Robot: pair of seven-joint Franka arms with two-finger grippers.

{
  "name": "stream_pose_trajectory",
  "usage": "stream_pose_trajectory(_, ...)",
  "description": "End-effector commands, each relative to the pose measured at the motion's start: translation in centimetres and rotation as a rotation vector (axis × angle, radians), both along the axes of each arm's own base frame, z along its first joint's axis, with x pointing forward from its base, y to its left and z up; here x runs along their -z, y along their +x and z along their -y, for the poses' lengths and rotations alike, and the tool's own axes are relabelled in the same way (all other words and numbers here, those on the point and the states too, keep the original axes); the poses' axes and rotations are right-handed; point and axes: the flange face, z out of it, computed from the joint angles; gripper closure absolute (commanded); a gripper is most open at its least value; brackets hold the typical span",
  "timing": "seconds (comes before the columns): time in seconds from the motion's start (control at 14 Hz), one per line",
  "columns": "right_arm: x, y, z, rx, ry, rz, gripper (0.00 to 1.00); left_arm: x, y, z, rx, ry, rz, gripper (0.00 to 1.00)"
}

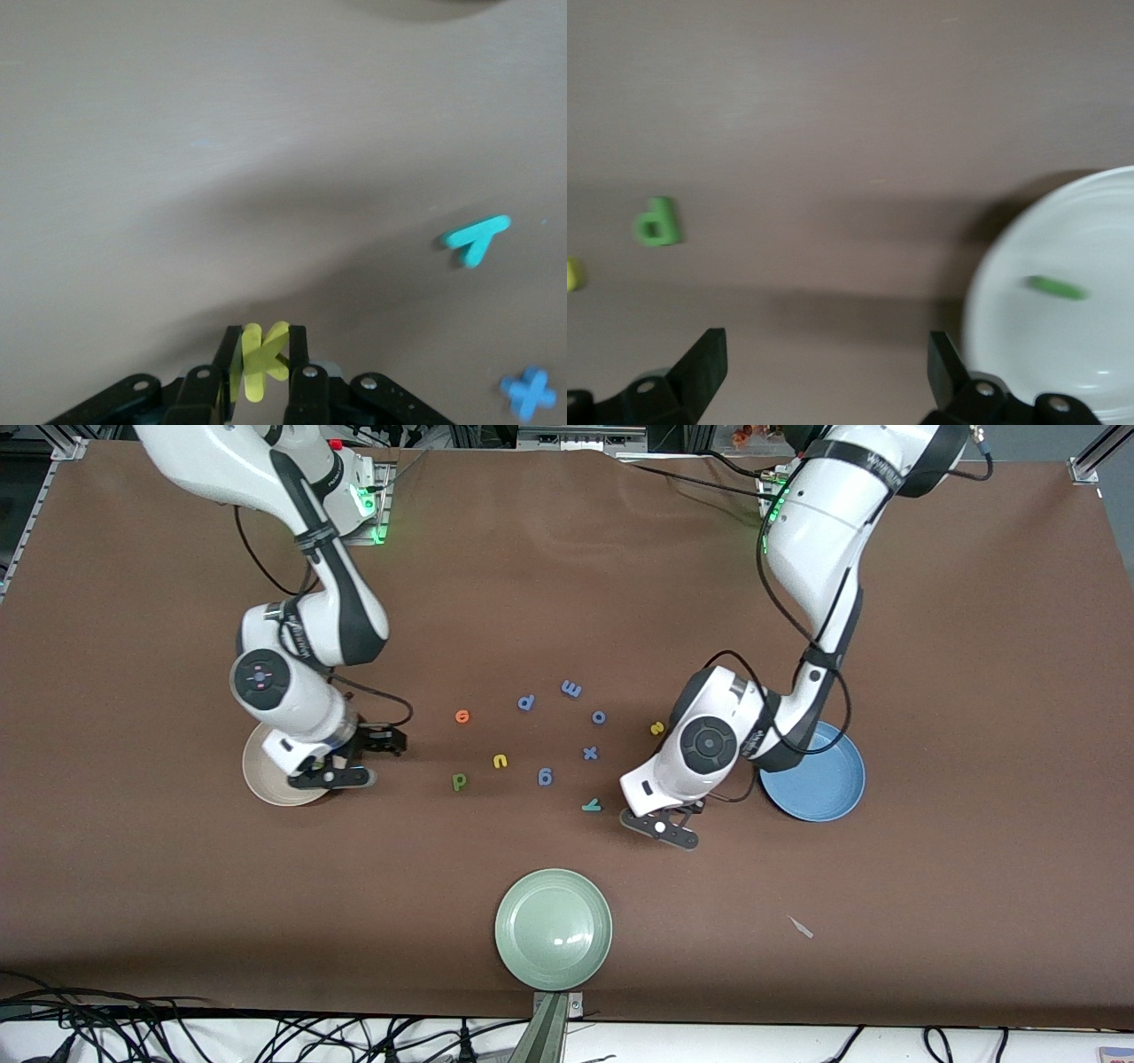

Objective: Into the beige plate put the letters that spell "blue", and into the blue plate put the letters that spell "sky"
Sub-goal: 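Drop the yellow k on the blue plate while the right gripper grasps d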

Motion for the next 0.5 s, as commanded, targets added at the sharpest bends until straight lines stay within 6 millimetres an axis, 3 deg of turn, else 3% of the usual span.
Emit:
stream_pose_trajectory(0.0,1.2,1.4,-3.7,0.019,0.006,0.002,0.00,-4.9,0.1,-4.1,-0.041,0.063,-0.072,0.90)
stream_pose_trajectory(0.21,2.6,2.5,-7.6,0.013,0.010,0.022,0.00,-6.7,-0.2,-8.4,0.012,0.175,-0.095,0.90)
stream_pose_trajectory(0.43,5.0,3.3,-9.2,0.015,0.004,0.019,0.00,-6.3,-1.0,-13.3,0.112,0.222,-0.129,0.89)
